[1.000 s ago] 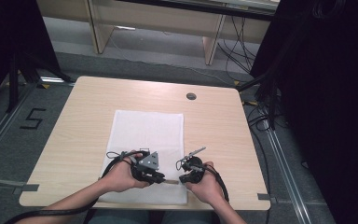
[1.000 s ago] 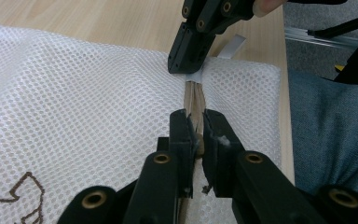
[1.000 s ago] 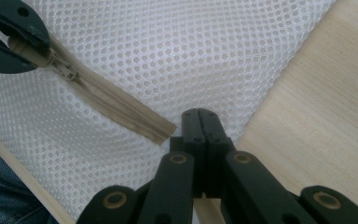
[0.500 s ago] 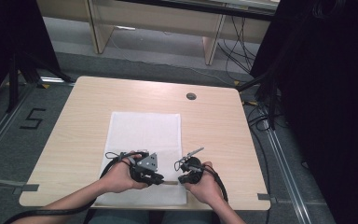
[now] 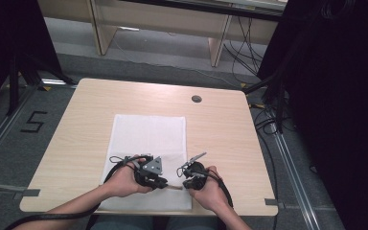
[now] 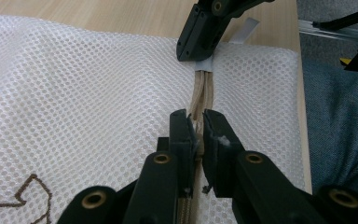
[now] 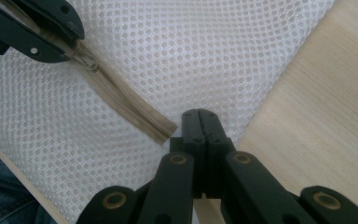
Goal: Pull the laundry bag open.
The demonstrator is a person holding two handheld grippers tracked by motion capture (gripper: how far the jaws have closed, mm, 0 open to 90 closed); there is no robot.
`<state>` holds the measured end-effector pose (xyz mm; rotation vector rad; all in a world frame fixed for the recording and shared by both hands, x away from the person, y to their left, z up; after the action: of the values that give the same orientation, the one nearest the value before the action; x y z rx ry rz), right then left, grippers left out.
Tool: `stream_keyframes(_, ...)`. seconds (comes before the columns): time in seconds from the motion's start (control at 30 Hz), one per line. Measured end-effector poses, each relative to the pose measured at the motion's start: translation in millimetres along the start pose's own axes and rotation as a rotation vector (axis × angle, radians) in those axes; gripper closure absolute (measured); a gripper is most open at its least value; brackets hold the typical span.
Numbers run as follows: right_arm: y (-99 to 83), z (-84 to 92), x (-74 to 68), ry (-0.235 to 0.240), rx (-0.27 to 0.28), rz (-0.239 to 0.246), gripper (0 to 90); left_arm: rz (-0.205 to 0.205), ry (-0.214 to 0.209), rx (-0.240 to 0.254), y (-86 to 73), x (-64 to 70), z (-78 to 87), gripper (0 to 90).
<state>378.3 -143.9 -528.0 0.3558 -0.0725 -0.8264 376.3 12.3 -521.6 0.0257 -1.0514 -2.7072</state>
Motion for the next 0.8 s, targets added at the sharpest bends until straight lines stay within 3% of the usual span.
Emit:
stream_keyframes(0.03,-1.1,1.2,-2.1,0.017,-0.003,-0.042,90.0,0.0,0.003,0.002,0.3,0.2,0.0,82.0)
stream_keyframes(0.13,0.7,7.6,-2.9,0.042,0.027,-0.072,90.0,0.001,0.004,0.004,0.6,-0.4,-0.8,82.0)
stream_keyframes(0.17,2.3,11.1,-3.8,0.046,0.042,-0.073,90.0,0.0,0.004,0.005,0.5,-0.9,-1.4,82.0)
stream_keyframes(0.2,4.5,13.5,-2.7,0.05,0.068,-0.041,90.0,-0.002,0.005,-0.001,0.0,-1.5,-1.7,82.0)
stream_keyframes(0.27,4.4,16.5,-3.1,0.063,0.066,-0.055,90.0,0.004,0.004,0.001,-0.2,-1.8,-3.2,82.0)
stream_keyframes(0.33,1.3,14.9,-2.2,0.066,0.035,-0.073,90.0,0.004,0.005,0.001,0.5,-1.9,-3.9,82.0)
stream_keyframes(0.43,-2.4,6.8,-1.4,0.084,0.004,-0.06,90.0,0.004,0.004,0.002,1.5,-1.5,-4.8,82.0)
stream_keyframes(0.5,-1.6,4.2,-1.7,0.09,0.008,-0.043,90.0,0.001,-0.002,-0.002,1.5,-1.1,-5.9,82.0)
stream_keyframes(0.57,-1.4,3.2,-3.0,0.081,-0.014,-0.076,90.0,0.0,-0.001,-0.004,1.3,-1.3,-7.1,82.0)
stream_keyframes(0.6,-0.6,0.4,-0.9,0.075,-0.005,-0.052,90.0,0.008,0.0,-0.004,1.2,-0.9,-7.8,82.0)
stream_keyframes(0.63,-0.7,0.0,-1.5,0.078,-0.016,-0.075,90.0,0.004,-0.002,-0.007,0.9,-1.1,-8.3,82.0)
stream_keyframes(0.67,0.2,-0.5,1.0,0.083,-0.018,-0.055,90.0,-0.012,-0.001,-0.01,1.0,-2.1,-8.6,81.9)
stream_keyframes(0.7,0.5,-0.3,0.7,0.081,-0.026,-0.072,90.0,0.004,-0.005,-0.014,0.2,-1.2,-9.1,82.0)
stream_keyframes(0.8,1.0,-0.2,-0.3,0.07,-0.038,-0.067,90.0,-0.008,-0.013,-0.02,-0.9,-1.7,-9.8,81.9)
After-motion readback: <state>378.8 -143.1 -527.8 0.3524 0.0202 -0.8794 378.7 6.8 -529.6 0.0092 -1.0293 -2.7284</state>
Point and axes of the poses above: each handheld gripper's, and its own axes: z roughly backward along the jaws, y roughly out of its top, x roughly to its right, the point moved 5 cm from there along -z, roughly forward along the jaws, and after that the axes turned 3 degrees about -x, right-handed, at the moved point
